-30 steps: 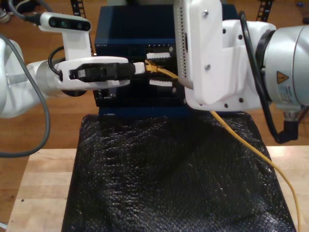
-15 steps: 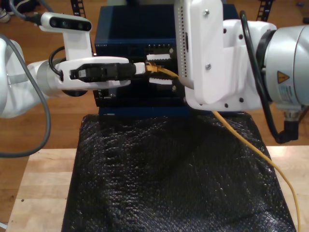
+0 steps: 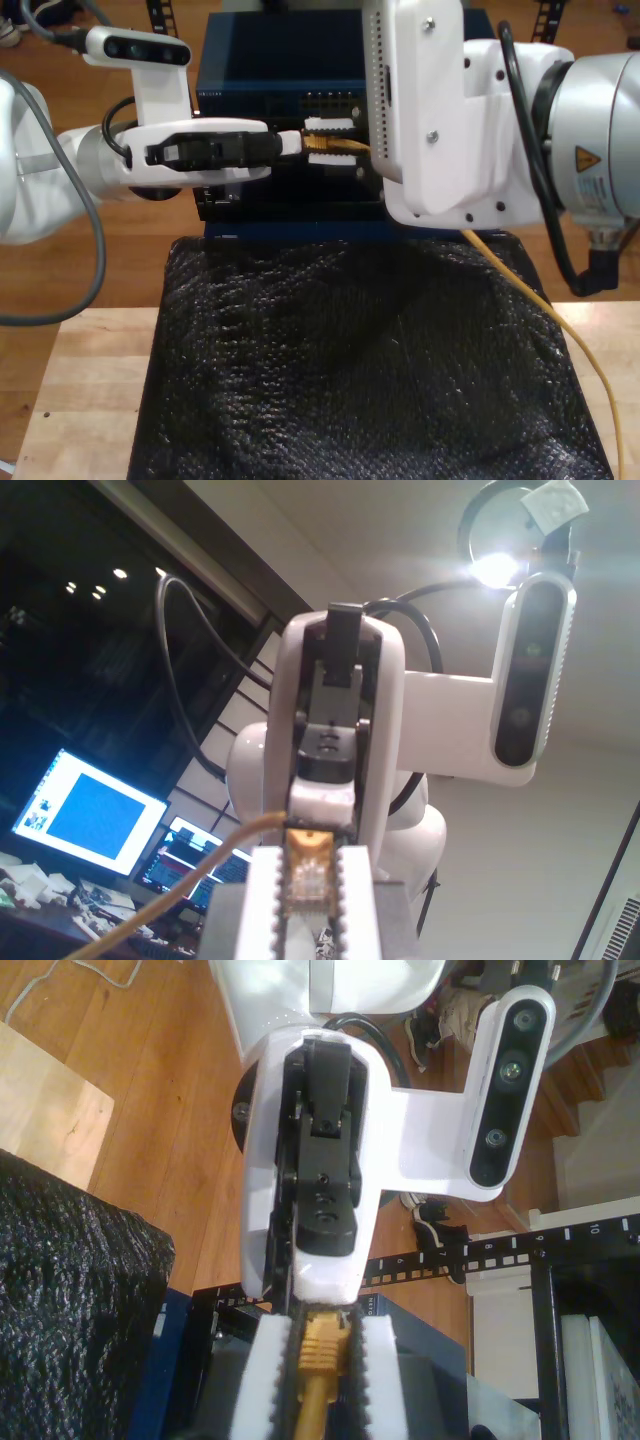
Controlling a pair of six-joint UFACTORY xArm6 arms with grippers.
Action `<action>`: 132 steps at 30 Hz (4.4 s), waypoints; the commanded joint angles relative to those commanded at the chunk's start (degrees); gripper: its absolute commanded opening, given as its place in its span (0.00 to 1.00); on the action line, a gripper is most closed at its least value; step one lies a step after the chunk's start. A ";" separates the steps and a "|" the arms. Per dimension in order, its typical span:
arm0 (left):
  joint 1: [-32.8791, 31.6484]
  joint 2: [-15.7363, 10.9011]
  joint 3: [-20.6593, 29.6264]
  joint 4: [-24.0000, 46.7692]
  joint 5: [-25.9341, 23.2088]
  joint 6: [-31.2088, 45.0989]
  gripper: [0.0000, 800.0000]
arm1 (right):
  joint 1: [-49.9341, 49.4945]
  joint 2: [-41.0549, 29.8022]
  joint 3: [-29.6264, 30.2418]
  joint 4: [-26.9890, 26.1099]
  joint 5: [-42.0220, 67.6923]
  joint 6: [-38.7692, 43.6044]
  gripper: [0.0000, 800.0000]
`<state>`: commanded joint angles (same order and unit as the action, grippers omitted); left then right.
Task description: Grab the cable and plug it in
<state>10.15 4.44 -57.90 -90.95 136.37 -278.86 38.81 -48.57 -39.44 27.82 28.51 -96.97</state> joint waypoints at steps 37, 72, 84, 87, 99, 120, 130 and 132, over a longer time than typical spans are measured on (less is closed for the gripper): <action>6.24 -0.09 -2.46 1.41 -16.79 2.46 1.00 | -22.68 4.57 -7.21 0.09 13.36 9.67 0.00; 29.36 -11.60 -6.51 56.26 -36.40 27.52 1.00 | -32.09 19.25 -6.86 -12.84 31.30 18.37 0.00; 43.34 -11.60 -3.08 72.53 -37.45 49.93 1.00 | -19.87 26.02 -4.31 -22.68 28.13 28.75 0.00; 46.33 -11.60 -2.99 74.46 -37.36 58.02 1.00 | -18.81 27.78 -4.40 -23.38 27.52 30.51 0.00; 56.62 -12.48 0.62 82.46 -37.45 80.26 1.00 | -18.20 30.59 -6.51 -23.65 27.52 31.03 0.00; 63.38 -25.49 25.14 90.64 -38.59 94.33 1.00 | -18.29 32.00 -8.70 -23.65 27.87 31.38 0.00; 65.05 -29.98 34.46 90.73 -48.44 95.82 1.00 | -17.93 33.14 -9.76 -23.65 27.52 31.30 0.00; 66.73 -29.98 35.96 90.73 -49.41 96.00 1.00 | -18.02 34.64 -10.37 -23.65 27.52 31.30 0.00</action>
<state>76.88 -25.54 -21.95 -0.22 86.97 -182.86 20.79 -13.93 -49.81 4.18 56.02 -65.67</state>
